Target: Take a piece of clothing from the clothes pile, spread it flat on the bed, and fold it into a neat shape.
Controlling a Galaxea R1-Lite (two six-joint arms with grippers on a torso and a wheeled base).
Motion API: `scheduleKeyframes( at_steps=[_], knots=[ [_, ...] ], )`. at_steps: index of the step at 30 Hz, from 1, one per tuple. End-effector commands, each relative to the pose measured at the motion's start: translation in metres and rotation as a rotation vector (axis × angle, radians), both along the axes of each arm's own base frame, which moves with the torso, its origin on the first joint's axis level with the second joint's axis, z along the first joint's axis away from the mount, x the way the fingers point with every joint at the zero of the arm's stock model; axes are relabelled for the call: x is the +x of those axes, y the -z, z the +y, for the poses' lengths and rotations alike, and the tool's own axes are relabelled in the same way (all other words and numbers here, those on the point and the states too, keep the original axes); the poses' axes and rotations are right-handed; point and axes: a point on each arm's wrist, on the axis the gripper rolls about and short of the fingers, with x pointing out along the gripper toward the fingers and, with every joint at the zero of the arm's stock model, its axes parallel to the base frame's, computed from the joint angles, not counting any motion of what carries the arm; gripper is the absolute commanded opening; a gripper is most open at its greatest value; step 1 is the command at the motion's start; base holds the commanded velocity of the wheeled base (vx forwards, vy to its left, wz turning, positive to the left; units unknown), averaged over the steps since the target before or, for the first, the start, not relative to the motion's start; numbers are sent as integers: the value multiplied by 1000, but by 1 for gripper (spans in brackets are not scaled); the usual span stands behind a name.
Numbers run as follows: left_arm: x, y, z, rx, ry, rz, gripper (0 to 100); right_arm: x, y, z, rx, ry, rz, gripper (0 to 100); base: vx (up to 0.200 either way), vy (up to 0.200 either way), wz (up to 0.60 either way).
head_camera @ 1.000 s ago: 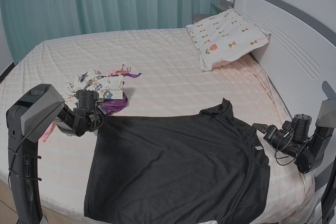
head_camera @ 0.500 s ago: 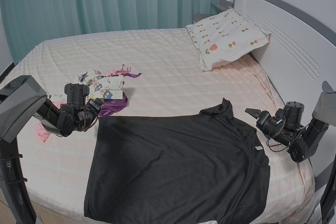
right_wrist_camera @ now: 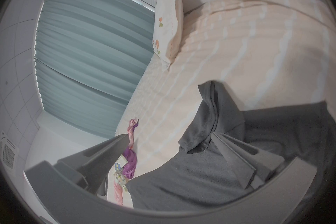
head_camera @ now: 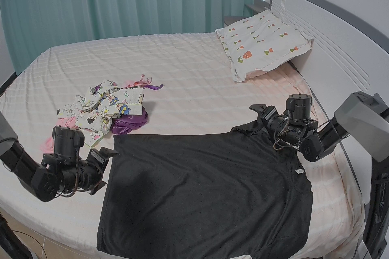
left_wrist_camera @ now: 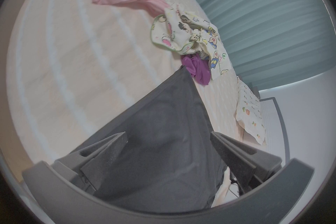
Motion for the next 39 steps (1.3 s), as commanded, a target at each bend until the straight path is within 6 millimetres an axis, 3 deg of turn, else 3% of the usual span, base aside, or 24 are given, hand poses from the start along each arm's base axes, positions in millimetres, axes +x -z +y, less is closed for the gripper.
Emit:
scheduleKeyframes(
  at_steps=[1, 6, 16, 20, 26, 31, 39],
  knots=[
    [-44, -6, 4, -89, 5, -28, 100, 20, 47, 20, -20, 0, 82, 100, 0, 0, 0],
    [-54, -6, 6, -97, 4, -95, 100, 24, 53, 17, -28, 11, 96, 100, 0, 0, 0],
    [-60, 0, 8, -92, -2, -71, 100, 49, 51, 24, -30, 9, 67, 100, 0, 0, 0],
    [-59, 2, 8, -93, -4, -61, 100, 63, 34, 27, 0, 13, -20, 100, 0, 0, 0],
    [-56, 7, 12, -93, -21, -37, 100, 98, 8, 8, 41, 83, -182, 100, 0, 0, 0],
    [-55, 10, 12, -90, -28, -25, 100, 110, 20, -1, 38, 108, -194, 100, 0, 0, 0],
    [-54, 11, 15, -90, -39, -23, 100, 108, 30, -9, -24, 109, -189, 100, 0, 0, 0]
  ],
)
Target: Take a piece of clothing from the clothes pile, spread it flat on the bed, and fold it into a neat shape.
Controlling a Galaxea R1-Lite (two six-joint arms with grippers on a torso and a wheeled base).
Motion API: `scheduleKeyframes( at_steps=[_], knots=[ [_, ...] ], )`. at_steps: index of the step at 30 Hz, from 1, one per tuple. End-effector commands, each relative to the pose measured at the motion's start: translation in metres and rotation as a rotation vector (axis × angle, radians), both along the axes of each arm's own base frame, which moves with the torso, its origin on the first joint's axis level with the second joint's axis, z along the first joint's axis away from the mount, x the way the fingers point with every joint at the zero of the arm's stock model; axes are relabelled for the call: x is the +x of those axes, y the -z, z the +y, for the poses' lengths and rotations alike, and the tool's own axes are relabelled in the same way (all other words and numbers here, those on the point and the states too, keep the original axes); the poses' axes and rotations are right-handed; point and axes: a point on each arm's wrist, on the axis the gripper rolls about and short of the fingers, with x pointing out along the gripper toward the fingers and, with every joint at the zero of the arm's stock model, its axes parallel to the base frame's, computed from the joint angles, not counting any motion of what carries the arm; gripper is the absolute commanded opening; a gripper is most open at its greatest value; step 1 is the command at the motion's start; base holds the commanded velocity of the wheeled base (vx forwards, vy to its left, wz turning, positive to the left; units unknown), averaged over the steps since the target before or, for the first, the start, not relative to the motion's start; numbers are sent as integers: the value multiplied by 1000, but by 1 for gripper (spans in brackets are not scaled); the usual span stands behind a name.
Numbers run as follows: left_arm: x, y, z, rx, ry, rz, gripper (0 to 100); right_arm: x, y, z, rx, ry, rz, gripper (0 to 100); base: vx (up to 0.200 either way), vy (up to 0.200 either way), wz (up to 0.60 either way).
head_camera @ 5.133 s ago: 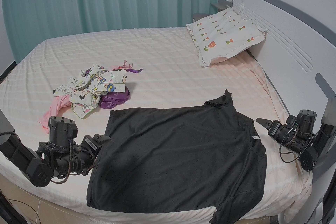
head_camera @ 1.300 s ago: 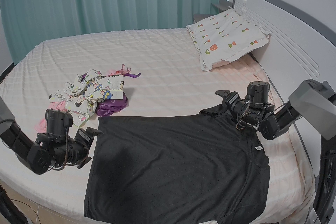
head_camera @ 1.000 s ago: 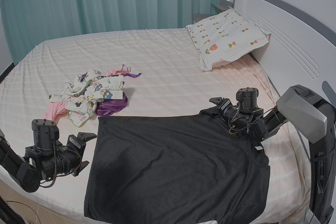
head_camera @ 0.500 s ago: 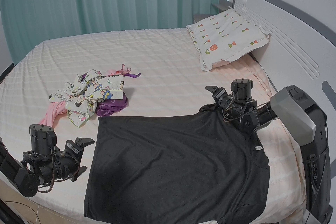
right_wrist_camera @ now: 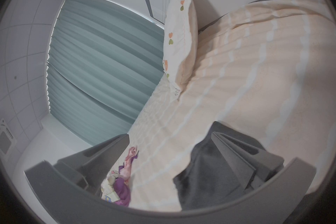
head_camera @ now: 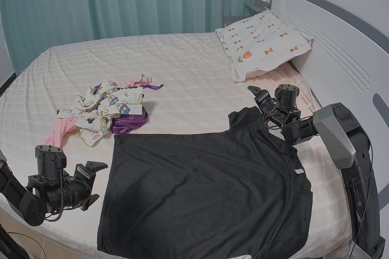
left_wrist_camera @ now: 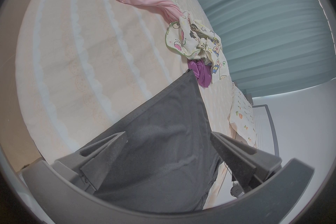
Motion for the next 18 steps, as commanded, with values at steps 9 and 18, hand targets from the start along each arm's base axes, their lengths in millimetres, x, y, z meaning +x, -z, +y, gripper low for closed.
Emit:
scheduleKeyframes(
  at_steps=[9, 18],
  knots=[
    [1, 3, 1, 1, -4, 13, 100, -1, 34, -35, -227, 14, 52, 100, 0, 0, 0],
    [1, 3, 1, 1, -4, 13, 100, -3, 54, -27, -248, -62, 87, 100, 0, 0, 0]
  ],
)
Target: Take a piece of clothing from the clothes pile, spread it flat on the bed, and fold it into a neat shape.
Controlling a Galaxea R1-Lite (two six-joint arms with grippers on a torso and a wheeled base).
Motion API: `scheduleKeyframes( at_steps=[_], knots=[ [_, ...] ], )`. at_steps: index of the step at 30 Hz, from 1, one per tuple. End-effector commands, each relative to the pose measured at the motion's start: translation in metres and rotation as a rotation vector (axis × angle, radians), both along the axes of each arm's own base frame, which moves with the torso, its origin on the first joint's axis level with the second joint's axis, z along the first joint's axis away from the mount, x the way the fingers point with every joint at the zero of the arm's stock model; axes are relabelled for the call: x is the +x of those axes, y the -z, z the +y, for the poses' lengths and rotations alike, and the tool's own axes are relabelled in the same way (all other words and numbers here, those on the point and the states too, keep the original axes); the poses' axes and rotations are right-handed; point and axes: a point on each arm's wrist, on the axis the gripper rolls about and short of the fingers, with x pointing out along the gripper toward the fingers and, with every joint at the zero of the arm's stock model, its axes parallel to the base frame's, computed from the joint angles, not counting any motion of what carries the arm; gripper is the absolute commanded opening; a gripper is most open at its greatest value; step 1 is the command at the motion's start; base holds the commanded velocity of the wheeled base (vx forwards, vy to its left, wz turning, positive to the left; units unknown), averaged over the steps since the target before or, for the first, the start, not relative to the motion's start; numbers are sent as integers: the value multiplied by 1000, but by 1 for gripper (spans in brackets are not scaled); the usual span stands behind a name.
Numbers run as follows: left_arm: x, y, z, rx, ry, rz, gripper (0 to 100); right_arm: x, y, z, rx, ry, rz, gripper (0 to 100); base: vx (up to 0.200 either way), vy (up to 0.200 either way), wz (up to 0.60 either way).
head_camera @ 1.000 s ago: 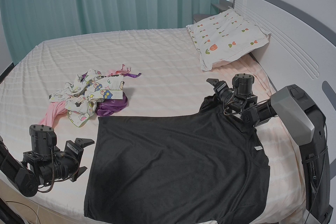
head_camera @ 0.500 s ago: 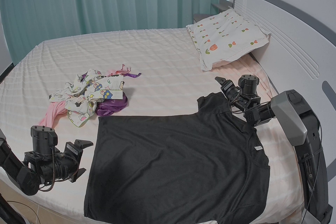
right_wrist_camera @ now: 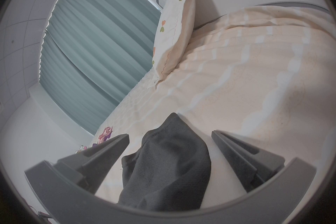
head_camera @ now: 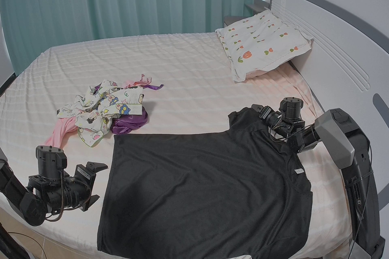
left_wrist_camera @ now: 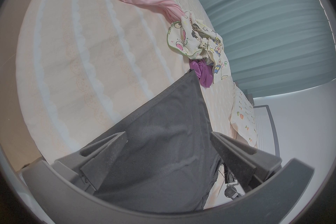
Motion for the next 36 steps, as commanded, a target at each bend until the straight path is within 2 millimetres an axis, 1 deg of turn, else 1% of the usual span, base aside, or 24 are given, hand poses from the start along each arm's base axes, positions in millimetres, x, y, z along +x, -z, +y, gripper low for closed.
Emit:
scheduleKeyframes(
  at_steps=[1, 3, 4, 7, 9, 14, 17, 19, 20, 23, 25, 27, 28, 36],
  knots=[
    [1, 1, 0, 0, -1, 2, 100, -1, 10, 4, -4, -13, 21, 100, 0, 0, 0],
    [0, 1, 0, -1, 1, 5, 100, 0, 10, 4, -1, -16, 15, 100, 0, 0, 0],
    [0, 1, 0, -1, 1, 5, 100, 0, 9, 5, 1, -23, 14, 0, 0, 0, 0],
    [1, 2, 0, 1, -1, 10, 100, 0, 9, 4, 6, -38, 12, 0, 0, 0, 0],
    [2, 3, 0, 1, -1, 13, 100, 1, 5, -1, 9, -32, 8, 0, 0, 0, 0],
    [2, 3, 0, 2, -3, 10, 100, 2, 1, -5, 14, -25, -5, 0, 0, 0, 0],
    [3, 3, 1, 3, -10, 8, 100, 8, -10, -9, 22, -15, -44, 0, 0, 0, 0],
    [3, 2, 2, 3, -15, 6, 100, 10, -14, -9, 25, -6, -62, 0, 0, 0, 0],
    [3, 2, 3, 3, -18, 6, 100, 13, -20, -11, 29, 2, -86, 0, 0, 0, 0],
    [3, 3, 3, 3, -18, 8, 100, 18, -27, -14, 31, 15, -119, 0, 0, 0, 0],
    [3, 3, 3, 3, -18, 10, 100, 20, -26, -19, 31, 26, -125, 0, 0, 0, 0],
    [4, 4, 3, 3, -18, 11, 100, 21, -27, -20, 31, 27, -131, 0, 0, 0, 0],
    [4, 5, 3, 5, -20, 17, 100, 24, -31, -21, 34, 31, -153, 0, 0, 0, 0],
    [5, 7, 3, 7, -21, 24, 100, 33, -22, -28, 30, 52, -164, 0, 0, 0, 0]
  ],
)
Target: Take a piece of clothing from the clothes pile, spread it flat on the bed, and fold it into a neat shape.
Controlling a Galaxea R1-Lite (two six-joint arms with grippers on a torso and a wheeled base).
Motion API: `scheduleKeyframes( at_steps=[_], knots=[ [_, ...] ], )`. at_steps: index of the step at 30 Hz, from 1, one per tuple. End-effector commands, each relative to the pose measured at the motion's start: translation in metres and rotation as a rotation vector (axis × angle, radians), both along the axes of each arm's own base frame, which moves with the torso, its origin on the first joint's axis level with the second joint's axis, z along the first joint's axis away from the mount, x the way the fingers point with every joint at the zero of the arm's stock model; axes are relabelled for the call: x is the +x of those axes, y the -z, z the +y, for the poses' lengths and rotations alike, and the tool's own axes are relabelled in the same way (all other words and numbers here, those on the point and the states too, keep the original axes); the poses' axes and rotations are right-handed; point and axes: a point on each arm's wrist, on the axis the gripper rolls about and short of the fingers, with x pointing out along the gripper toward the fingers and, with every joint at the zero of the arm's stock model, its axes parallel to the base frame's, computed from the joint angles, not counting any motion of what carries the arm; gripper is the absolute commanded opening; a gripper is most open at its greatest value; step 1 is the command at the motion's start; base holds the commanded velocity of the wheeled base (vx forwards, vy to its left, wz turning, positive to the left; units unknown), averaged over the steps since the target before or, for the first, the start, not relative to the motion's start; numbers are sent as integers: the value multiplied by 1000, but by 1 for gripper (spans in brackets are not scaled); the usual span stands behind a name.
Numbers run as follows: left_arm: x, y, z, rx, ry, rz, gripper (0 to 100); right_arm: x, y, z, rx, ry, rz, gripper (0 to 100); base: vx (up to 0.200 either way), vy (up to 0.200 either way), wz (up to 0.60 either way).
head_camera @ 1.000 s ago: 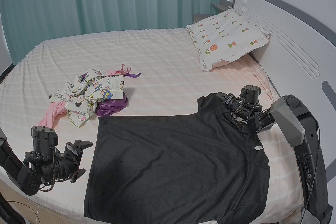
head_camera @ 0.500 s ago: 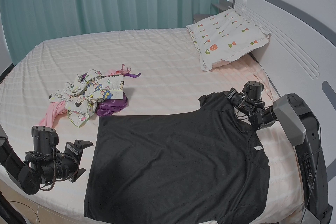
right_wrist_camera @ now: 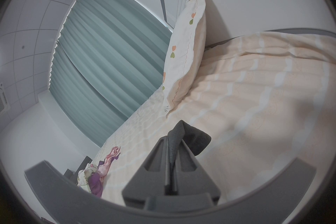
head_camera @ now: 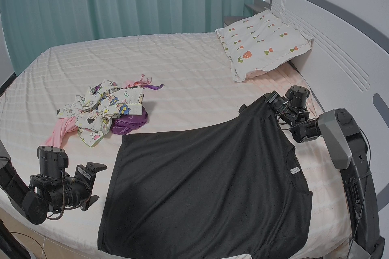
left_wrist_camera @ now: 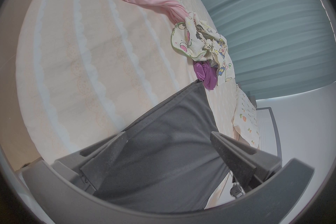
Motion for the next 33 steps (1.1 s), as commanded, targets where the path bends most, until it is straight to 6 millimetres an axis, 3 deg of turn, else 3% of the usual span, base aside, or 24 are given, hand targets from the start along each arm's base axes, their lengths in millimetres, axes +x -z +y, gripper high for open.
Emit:
scheduleKeyframes(
  at_steps=[1, 3, 4, 11, 19, 30, 33],
  knots=[
    [1, 2, 0, 1, -1, 7, 100, 4, 9, -3, -3, 6, 4, 0, 0, 0, 0],
    [1, 2, 0, 1, -1, 7, 100, 5, 13, -5, -5, 3, 16, 0, 0, 0, 0],
    [1, 2, 0, 1, -1, 7, 100, 5, 15, -6, -6, 2, 27, 100, 0, 0, 0],
    [0, 2, 1, -1, 0, 10, 100, 2, 18, -11, -16, 12, 78, 100, 0, 0, 0],
    [-1, 1, 1, -4, 1, -2, 100, -21, -3, -16, -30, 13, 118, 100, 0, 0, 0],
    [-3, 1, 1, -6, 6, -39, 100, -91, 8, -21, -103, -44, 167, 100, 0, 0, 0],
    [-3, 1, 1, -8, 5, -42, 100, -110, 3, -22, -126, -50, 146, 100, 0, 0, 0]
  ],
)
